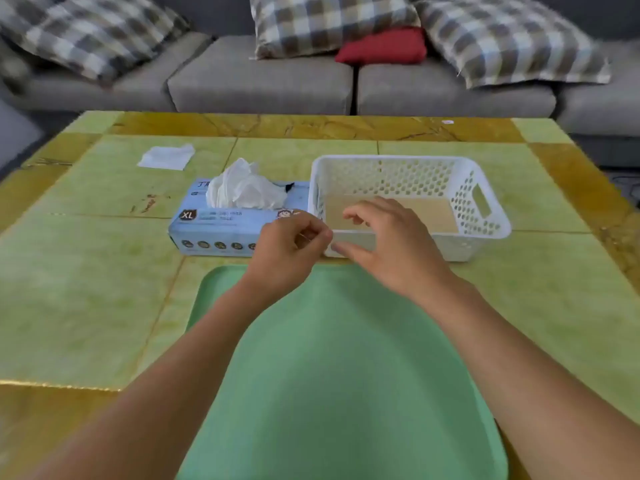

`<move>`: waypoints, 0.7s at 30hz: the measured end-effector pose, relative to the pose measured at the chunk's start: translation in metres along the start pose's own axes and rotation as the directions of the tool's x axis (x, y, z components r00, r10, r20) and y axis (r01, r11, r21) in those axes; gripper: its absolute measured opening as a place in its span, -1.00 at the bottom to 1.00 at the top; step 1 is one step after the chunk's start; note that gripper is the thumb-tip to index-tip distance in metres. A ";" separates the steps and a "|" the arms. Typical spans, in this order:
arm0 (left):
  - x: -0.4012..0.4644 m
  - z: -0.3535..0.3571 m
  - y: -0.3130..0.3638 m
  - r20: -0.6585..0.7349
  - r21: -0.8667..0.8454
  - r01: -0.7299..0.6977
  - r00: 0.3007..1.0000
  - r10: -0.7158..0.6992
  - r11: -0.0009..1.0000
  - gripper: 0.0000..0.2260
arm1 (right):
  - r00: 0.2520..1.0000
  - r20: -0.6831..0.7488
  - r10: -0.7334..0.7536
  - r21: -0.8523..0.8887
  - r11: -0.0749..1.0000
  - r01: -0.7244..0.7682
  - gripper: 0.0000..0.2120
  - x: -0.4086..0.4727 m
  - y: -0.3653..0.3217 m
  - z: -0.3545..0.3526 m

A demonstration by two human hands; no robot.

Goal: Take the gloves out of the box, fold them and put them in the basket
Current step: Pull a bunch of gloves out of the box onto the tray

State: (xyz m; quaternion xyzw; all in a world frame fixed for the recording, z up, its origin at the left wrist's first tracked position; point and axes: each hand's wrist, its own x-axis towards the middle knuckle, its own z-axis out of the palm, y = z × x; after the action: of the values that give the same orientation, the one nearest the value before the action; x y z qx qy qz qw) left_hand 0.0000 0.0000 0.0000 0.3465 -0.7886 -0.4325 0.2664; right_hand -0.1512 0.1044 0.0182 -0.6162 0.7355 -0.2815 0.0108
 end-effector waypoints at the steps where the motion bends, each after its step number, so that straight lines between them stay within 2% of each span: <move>1: 0.000 0.000 0.001 -0.006 0.008 -0.041 0.999 0.041 0.999 -0.90 | 0.999 0.035 -0.007 -0.029 1.000 0.008 -0.60 0.000 0.000 0.006; 5: -0.003 -0.007 -0.006 -0.010 0.000 -0.060 0.998 0.060 0.998 -0.90 | 0.997 0.080 0.016 -0.250 0.968 0.005 -0.70 0.001 -0.001 0.019; 8: -0.021 -0.016 -0.015 -0.021 0.024 -0.037 0.999 0.038 0.999 -0.94 | 0.990 0.123 0.069 -0.287 0.958 -0.031 -0.75 0.003 0.000 0.018; 10: -0.034 -0.024 -0.014 -0.011 0.129 -0.066 0.998 0.068 0.989 -0.97 | 0.977 0.168 0.129 -0.331 0.941 -0.067 -0.74 0.002 0.000 0.005; 12: -0.040 -0.033 -0.011 0.047 0.289 -0.108 0.994 0.098 0.951 -0.86 | 0.953 0.208 0.222 -0.407 0.905 -0.122 -0.73 -0.001 0.008 -0.014; 14: -0.047 -0.039 -0.004 0.094 0.412 -0.140 0.989 0.111 0.900 -0.75 | 0.919 0.219 0.327 -0.470 0.861 -0.195 -0.80 -0.013 0.023 -0.036; 19: -0.079 -0.021 0.017 0.166 0.427 -0.156 0.982 0.093 0.891 -0.64 | 0.903 0.116 0.413 -0.499 0.811 -0.306 -0.84 -0.069 0.042 -0.067; 21: -0.090 -0.004 0.023 0.223 0.448 -0.176 0.971 0.081 0.877 -0.58 | 0.893 0.026 0.449 -0.566 0.743 -0.357 -0.87 -0.091 0.043 -0.078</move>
State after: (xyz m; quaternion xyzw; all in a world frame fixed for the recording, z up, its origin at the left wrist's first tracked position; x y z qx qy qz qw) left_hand 0.0512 0.0766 0.0116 0.3022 -0.9128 -0.2448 0.1244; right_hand -0.1967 0.2222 0.0355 -0.4395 0.8971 0.0003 -0.0457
